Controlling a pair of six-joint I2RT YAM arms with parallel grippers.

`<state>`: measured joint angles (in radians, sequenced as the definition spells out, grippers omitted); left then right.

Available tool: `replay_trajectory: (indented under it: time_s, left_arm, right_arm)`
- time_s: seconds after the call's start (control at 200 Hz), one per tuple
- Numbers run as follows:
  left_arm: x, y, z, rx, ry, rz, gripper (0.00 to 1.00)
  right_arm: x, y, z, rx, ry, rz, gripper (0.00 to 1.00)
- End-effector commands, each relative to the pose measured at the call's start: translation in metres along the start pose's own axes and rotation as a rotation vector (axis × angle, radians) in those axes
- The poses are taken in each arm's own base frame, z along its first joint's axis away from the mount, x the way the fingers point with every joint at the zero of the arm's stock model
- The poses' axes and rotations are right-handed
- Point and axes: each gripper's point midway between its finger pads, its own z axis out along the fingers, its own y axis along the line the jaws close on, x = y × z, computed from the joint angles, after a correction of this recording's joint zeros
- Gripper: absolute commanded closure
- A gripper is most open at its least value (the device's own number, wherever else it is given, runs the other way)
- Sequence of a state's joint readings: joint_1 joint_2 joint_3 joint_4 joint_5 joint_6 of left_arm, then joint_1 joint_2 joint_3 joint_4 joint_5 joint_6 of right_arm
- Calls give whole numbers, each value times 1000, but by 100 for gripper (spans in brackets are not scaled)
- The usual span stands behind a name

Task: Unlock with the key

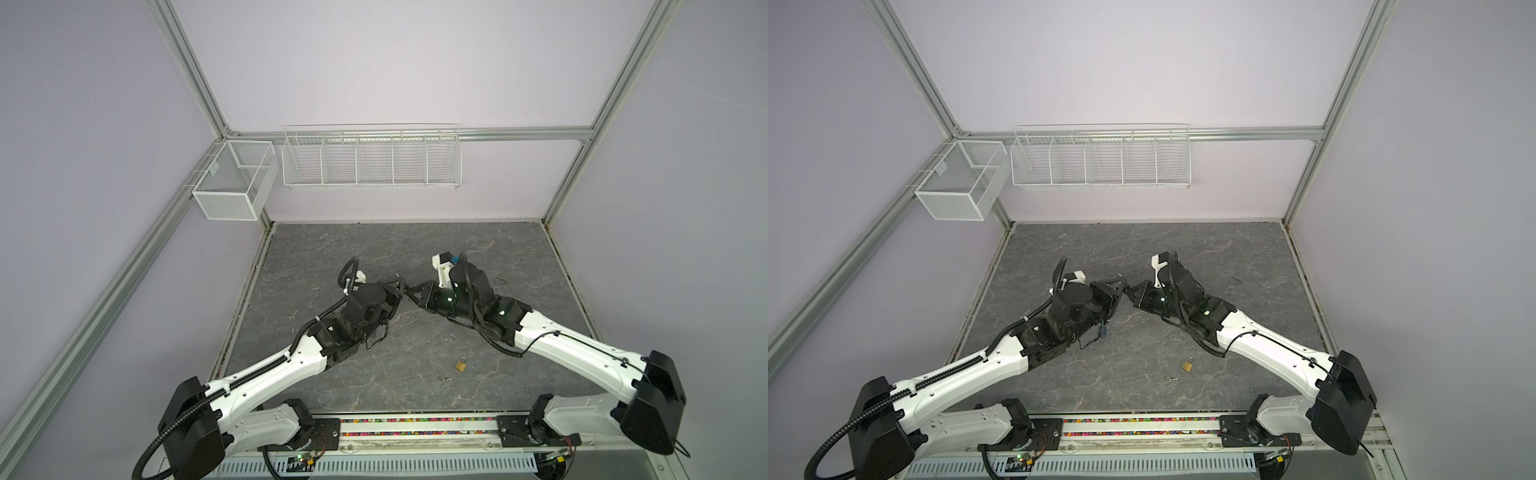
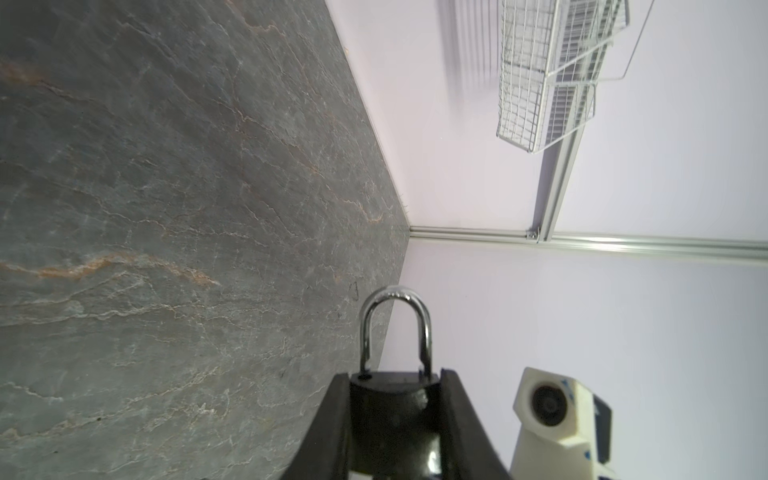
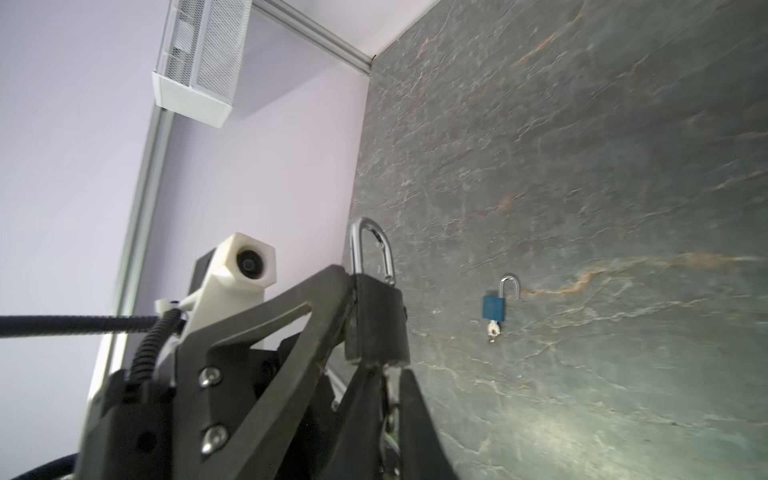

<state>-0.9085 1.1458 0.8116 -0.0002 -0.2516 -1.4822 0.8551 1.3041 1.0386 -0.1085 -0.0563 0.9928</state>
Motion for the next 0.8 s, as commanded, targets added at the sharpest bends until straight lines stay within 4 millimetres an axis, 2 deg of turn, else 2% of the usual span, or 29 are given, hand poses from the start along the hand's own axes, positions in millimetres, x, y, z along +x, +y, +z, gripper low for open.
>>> replay_trajectory:
  time_s: [0.0, 0.045, 0.13, 0.17, 0.225, 0.345, 0.49, 0.635, 0.795]
  left_arm:
    - [3, -28, -11, 87, 53, 208, 100]
    - [-3, -25, -13, 69, 24, 310, 100]
    - [-10, -17, -18, 38, -13, 546, 100]
    - [-12, -14, -20, 37, -26, 631, 100]
    - [-5, -16, -21, 81, -34, 803, 100]
    - [6, -13, -31, 125, -150, 1116, 100]
    - [9, -14, -35, 232, -246, 1217, 100]
    - [20, -17, -35, 307, -280, 1308, 100]
    - [28, -19, -30, 313, -280, 1354, 100]
  right_arm:
    - [-25, 11, -35, 83, -110, -216, 46]
    - [-28, 3, -45, 141, -123, -274, 35]
    - [-31, -14, -56, 261, -91, -360, 27]
    - [-30, -16, -56, 292, -44, -408, 25]
    - [-25, -16, -53, 311, 33, -461, 23]
    - [-20, -17, -49, 336, 122, -487, 18]
    - [-15, -13, -42, 343, 206, -499, 16]
    - [-18, -28, -40, 433, 213, -494, 14]
    - [-16, -12, -29, 403, 236, -522, 14]
